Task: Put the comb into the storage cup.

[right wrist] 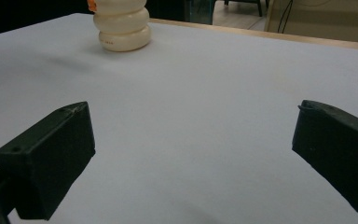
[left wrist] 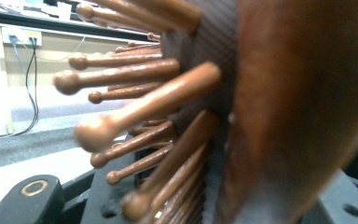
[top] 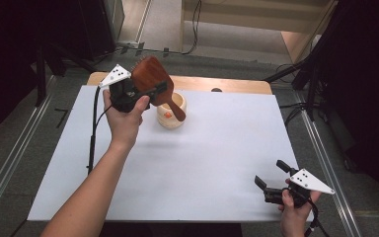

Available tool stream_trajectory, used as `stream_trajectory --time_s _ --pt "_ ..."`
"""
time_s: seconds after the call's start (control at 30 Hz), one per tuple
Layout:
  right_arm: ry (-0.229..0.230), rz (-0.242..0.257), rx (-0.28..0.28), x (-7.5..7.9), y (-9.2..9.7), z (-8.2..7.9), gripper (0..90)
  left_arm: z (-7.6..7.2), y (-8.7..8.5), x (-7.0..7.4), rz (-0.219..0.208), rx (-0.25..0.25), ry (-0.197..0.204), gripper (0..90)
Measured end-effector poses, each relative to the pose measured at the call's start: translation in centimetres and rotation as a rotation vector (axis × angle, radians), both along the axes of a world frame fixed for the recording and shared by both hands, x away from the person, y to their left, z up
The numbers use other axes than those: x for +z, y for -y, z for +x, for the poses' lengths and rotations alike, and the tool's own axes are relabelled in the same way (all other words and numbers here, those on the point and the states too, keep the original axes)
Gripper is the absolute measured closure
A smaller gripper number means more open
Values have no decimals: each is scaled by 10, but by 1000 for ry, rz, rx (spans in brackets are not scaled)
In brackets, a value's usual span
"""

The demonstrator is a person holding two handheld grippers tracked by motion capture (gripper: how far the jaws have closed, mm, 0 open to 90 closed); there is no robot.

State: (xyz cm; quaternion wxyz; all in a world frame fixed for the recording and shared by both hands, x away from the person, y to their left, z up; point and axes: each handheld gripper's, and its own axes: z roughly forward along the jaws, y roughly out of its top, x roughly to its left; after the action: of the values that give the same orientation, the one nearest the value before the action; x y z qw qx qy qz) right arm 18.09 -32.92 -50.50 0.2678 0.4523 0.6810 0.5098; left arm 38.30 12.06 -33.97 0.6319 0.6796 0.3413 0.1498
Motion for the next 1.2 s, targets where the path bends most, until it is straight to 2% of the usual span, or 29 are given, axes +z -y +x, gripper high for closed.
stream_trajectory --time_s 0.27,0.4,0.67,1.2 --pt "5 1 1 0 0 0 0 8 1 3 14 7 1 561" --pt "4 2 0 -1 0 1 0 13 0 3 3 12 -1 561" --pt "3 2 -1 -1 0 1 0 21 -2 3 7 26 -13 561" --pt "-3 4 2 -2 1 1 0 36 -10 7 -11 77 -19 560"
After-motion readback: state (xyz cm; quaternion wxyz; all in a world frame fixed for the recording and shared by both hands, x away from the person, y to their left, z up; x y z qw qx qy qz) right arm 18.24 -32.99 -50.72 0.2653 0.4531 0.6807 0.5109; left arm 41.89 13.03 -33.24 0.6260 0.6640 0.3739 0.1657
